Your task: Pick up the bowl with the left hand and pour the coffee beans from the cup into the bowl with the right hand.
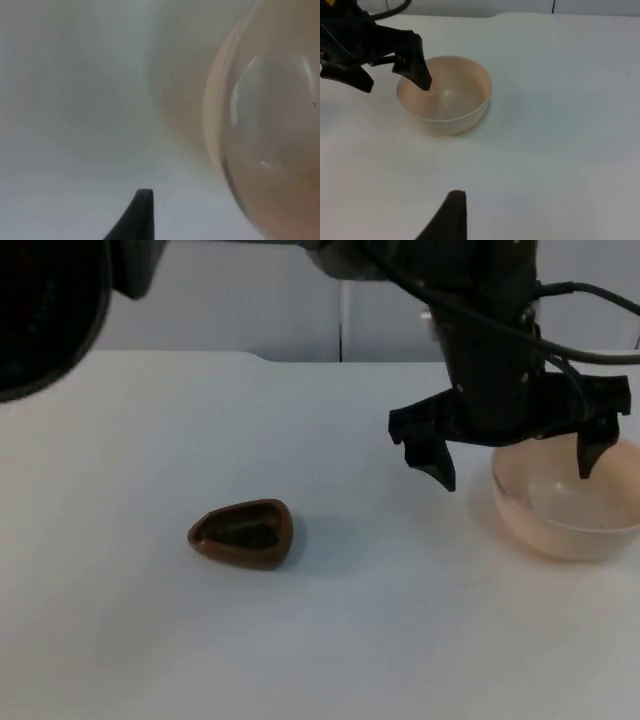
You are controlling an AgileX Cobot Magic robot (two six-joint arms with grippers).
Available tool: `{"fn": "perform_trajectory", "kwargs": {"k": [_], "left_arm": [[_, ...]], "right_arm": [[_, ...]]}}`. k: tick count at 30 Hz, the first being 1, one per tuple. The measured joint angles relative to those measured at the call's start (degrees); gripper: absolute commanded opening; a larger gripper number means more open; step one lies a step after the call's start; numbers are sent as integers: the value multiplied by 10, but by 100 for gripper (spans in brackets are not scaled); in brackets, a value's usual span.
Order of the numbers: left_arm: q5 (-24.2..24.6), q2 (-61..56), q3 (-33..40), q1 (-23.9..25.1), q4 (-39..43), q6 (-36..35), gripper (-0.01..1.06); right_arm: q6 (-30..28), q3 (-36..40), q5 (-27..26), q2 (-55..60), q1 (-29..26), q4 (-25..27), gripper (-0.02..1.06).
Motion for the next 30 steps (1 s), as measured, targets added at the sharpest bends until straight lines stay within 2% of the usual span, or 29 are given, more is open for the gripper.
{"fn": "perform_trajectory", "kwargs": {"k": [7, 15, 22, 30], "left_arm": [[18, 15, -21, 0, 5, -18, 98], [16, 15, -23, 2, 29, -21, 96], [25, 30, -23, 30, 0, -21, 96], [26, 50, -23, 33, -10, -10, 96]], "right_arm": [[0, 0, 0, 0, 0, 0, 105], [0, 0, 0, 0, 0, 0, 105], [0, 0, 0, 0, 0, 0, 105], [0, 0, 0, 0, 0, 0, 105]]}}
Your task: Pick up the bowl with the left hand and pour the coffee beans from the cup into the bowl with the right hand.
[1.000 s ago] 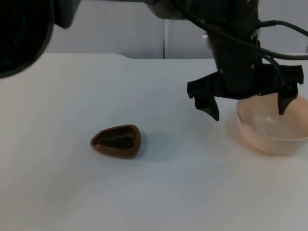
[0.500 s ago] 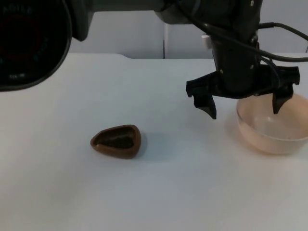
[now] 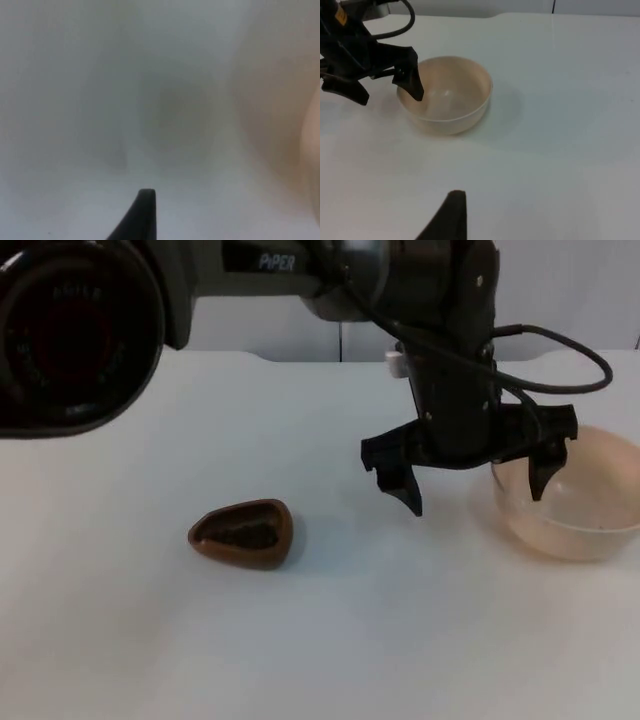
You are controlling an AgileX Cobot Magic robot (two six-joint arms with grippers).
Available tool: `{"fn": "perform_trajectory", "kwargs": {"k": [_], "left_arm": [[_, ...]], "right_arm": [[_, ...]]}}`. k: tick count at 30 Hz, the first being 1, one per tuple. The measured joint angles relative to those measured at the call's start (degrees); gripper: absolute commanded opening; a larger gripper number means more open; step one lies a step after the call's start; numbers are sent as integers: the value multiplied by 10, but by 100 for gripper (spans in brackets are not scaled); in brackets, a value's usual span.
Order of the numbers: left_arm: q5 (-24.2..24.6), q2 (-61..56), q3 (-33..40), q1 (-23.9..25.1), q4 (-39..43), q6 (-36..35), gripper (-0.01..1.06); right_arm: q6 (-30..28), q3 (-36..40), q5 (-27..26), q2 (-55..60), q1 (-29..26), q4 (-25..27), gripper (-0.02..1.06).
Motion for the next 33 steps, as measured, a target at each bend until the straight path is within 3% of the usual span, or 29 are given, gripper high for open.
{"fn": "perform_trajectory", "kwargs": {"k": [13, 18, 19, 23, 25, 28, 30, 33], "left_arm": [[-11, 1, 0, 0, 19, 2, 93], [-14, 1, 0, 0, 20, 2, 63], [-14, 1, 0, 0, 21, 2, 63], [-15, 1, 0, 0, 21, 2, 42], [-15, 1, 0, 0, 21, 2, 38], [-15, 1, 0, 0, 21, 2, 20], [-15, 1, 0, 0, 21, 2, 17], [-15, 1, 0, 0, 20, 2, -1]], "right_arm": [[0, 0, 0, 0, 0, 0, 105], [0, 0, 0, 0, 0, 0, 105], [0, 0, 0, 0, 0, 0, 105], [0, 0, 0, 0, 0, 0, 105], [0, 0, 0, 0, 0, 0, 105], [0, 0, 0, 0, 0, 0, 105], [0, 0, 0, 0, 0, 0, 105], [0, 0, 0, 0, 0, 0, 105]]}}
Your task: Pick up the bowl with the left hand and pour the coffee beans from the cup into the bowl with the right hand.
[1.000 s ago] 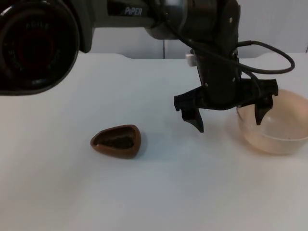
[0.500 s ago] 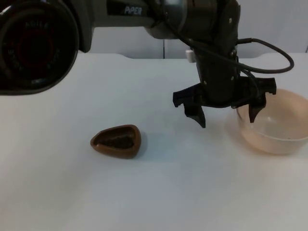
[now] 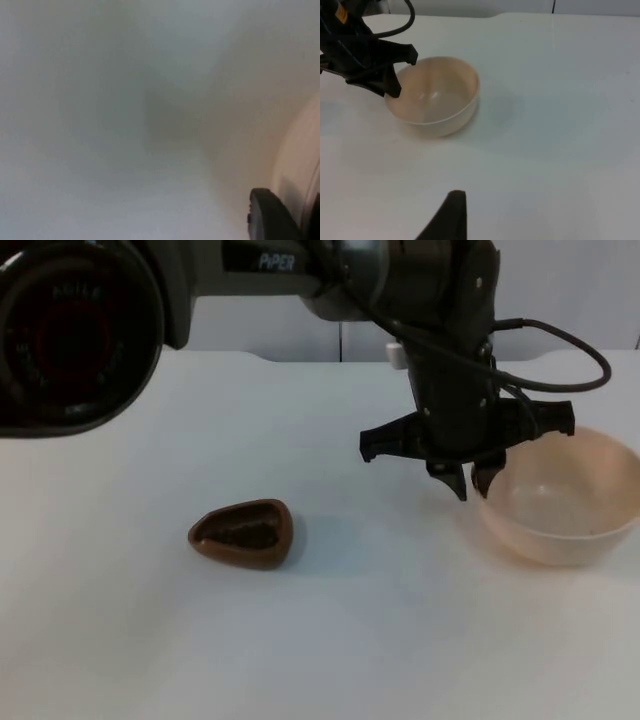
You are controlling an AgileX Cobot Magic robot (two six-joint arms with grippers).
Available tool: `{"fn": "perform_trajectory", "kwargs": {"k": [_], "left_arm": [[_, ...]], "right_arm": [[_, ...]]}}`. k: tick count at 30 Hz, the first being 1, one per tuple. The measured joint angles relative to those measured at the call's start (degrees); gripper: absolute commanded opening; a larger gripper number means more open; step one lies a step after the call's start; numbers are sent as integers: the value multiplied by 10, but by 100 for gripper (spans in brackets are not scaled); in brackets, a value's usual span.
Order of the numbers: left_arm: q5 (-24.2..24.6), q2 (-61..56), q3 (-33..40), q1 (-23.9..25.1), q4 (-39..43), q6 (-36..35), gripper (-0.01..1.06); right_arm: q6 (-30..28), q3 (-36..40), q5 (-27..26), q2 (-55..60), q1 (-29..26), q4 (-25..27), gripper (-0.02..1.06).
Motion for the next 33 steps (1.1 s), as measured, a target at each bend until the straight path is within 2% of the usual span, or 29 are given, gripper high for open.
{"fn": "perform_trajectory", "kwargs": {"k": [14, 28, 33], "left_arm": [[28, -35, 0, 0, 10, 0, 0], [97, -71, 0, 2, 14, 49, 0], [136, -80, 0, 19, -1, 85, 0]], "right_arm": [[0, 0, 0, 0, 0, 0, 105], [0, 0, 0, 0, 0, 0, 105], [0, 0, 0, 0, 0, 0, 105]]}}
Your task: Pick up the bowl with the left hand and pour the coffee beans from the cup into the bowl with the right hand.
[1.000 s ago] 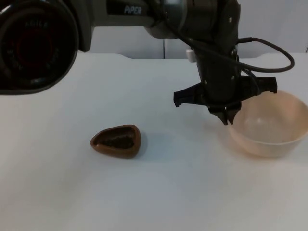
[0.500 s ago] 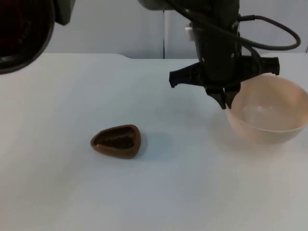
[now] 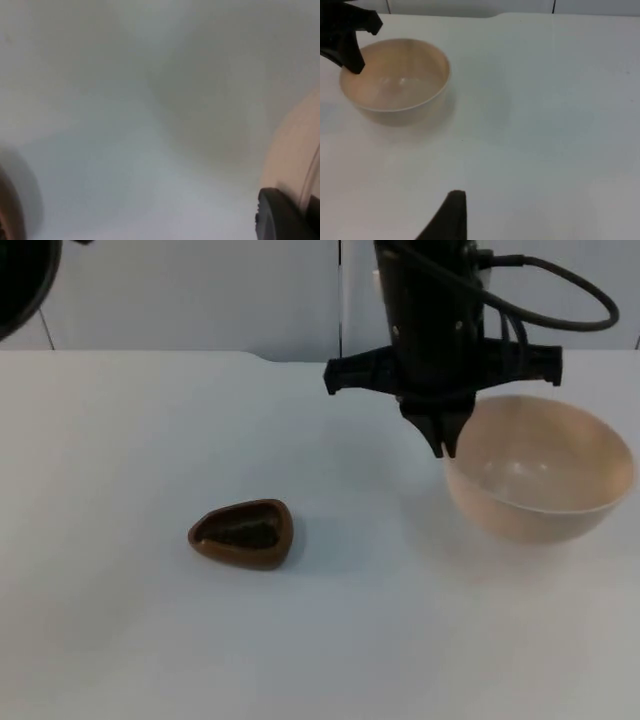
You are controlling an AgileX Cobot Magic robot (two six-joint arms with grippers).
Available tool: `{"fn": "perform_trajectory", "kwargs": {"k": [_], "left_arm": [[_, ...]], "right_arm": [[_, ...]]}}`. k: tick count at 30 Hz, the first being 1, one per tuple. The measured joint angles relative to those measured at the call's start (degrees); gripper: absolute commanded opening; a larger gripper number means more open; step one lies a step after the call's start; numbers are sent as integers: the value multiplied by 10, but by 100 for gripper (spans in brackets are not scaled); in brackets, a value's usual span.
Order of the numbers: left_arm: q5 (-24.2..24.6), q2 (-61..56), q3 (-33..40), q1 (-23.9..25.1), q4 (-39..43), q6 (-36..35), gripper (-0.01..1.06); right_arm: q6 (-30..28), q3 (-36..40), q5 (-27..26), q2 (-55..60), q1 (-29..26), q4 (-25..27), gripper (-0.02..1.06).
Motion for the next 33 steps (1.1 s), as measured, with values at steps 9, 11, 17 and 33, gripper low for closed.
{"fn": "perform_trajectory", "kwargs": {"k": [9, 11, 17, 33], "left_arm": [[12, -20, 0, 7, -9, 28, 0], [12, -25, 2, 7, -12, 37, 0], [-12, -54, 60, 10, -17, 49, 0], [-154, -255, 375, 111, -60, 92, 0]], "right_arm": [[0, 0, 0, 0, 0, 0, 105], [0, 0, 0, 0, 0, 0, 105], [0, 0, 0, 0, 0, 0, 105], [0, 0, 0, 0, 0, 0, 105]]}}
